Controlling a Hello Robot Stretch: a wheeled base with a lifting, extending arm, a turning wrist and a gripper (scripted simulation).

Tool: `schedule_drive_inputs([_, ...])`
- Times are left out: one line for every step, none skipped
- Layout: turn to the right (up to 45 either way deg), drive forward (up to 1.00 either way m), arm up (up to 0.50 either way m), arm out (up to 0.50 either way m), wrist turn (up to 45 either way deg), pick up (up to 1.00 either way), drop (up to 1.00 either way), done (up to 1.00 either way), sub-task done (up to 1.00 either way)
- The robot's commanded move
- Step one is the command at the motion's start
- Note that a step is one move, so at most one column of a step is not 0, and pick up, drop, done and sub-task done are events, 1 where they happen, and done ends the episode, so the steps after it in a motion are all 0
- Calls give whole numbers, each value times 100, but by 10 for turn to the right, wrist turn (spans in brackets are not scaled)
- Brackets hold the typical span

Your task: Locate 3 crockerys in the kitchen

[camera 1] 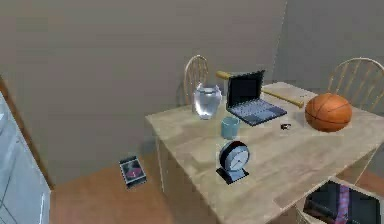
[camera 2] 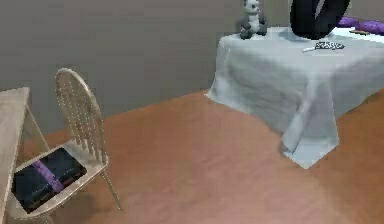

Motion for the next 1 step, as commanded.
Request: schedule_drive_inputs([-450, 0, 0, 0, 0, 0, 0, 0, 0])
